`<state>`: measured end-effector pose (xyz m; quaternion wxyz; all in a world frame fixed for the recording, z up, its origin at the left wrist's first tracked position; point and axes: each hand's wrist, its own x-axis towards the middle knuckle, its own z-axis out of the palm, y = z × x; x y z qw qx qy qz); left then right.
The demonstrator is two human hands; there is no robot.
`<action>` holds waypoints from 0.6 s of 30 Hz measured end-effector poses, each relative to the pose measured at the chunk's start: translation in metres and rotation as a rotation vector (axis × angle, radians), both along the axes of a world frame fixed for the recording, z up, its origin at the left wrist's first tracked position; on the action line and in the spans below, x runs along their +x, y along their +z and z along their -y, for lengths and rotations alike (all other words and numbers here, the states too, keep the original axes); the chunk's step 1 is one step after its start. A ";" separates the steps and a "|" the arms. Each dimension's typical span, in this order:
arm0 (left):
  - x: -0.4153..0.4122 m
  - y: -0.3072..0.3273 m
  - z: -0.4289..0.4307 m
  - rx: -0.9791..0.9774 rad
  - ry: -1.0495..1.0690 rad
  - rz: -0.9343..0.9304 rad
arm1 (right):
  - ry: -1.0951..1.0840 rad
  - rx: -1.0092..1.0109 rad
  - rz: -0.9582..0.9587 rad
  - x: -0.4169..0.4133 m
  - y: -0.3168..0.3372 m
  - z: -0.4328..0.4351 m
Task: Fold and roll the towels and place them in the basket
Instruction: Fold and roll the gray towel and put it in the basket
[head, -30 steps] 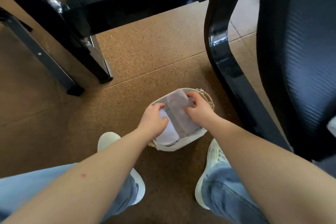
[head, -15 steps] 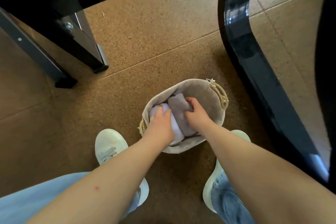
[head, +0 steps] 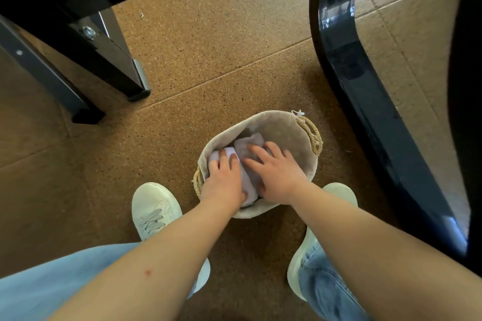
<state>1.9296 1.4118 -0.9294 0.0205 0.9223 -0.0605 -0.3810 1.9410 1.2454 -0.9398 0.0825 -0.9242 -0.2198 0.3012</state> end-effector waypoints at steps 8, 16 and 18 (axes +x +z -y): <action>0.003 -0.015 0.003 0.056 -0.023 -0.036 | -0.040 -0.150 -0.082 0.012 -0.007 -0.019; -0.001 -0.026 0.007 0.082 -0.024 0.046 | -0.009 -0.231 -0.040 0.027 -0.012 -0.039; -0.001 -0.020 0.007 0.081 -0.032 0.020 | -0.007 -0.231 -0.077 0.024 -0.006 -0.038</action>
